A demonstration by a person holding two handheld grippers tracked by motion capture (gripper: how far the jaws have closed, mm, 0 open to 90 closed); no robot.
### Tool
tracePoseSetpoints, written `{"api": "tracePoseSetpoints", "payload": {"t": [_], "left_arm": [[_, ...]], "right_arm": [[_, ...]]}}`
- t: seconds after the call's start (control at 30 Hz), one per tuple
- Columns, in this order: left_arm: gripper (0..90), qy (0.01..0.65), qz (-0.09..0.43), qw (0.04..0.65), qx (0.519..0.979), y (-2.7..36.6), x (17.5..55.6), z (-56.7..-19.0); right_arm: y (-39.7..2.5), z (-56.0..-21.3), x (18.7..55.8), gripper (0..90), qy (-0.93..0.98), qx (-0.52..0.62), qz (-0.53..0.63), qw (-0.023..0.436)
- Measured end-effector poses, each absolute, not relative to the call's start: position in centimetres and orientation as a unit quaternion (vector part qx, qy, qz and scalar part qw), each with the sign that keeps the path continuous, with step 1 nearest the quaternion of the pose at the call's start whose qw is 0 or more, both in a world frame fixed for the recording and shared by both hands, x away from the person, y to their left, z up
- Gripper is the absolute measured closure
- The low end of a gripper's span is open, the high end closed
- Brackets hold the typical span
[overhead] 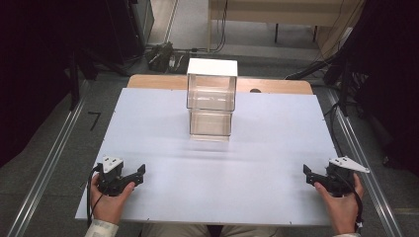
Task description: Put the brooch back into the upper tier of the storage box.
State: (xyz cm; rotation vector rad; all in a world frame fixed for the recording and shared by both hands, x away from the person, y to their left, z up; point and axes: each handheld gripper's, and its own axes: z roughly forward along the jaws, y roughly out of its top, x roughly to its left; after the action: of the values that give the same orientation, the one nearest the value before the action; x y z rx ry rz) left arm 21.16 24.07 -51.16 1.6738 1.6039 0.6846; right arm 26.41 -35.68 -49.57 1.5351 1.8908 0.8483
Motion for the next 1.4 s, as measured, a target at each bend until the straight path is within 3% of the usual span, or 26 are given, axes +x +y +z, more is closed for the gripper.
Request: {"api": "tracePoseSetpoints", "payload": {"t": [0.2,0.4,0.97,1.3,1.4], "left_arm": [[30.6,0.621,0.265,0.348,0.651,23.9,21.4,-51.3],[45.2,0.620,0.257,0.348,0.655,23.9,21.7,-51.4],[58.0,0.610,0.244,0.341,0.673,23.4,21.9,-51.8],[81.6,0.591,0.224,0.353,0.690,22.8,21.7,-51.8],[84.7,0.590,0.218,0.356,0.691,22.8,21.7,-51.8]], "right_arm": [[-35.7,-49.6,26.4,7.2,0.703,0.573,0.317,0.278],[-35.7,-49.6,26.4,7.3,0.703,0.575,0.314,0.278],[-35.7,-49.6,26.4,7.4,0.702,0.577,0.313,0.277],[-35.8,-49.6,26.4,7.4,0.702,0.577,0.312,0.277],[-35.8,-49.6,26.4,7.4,0.703,0.576,0.312,0.277]]}}
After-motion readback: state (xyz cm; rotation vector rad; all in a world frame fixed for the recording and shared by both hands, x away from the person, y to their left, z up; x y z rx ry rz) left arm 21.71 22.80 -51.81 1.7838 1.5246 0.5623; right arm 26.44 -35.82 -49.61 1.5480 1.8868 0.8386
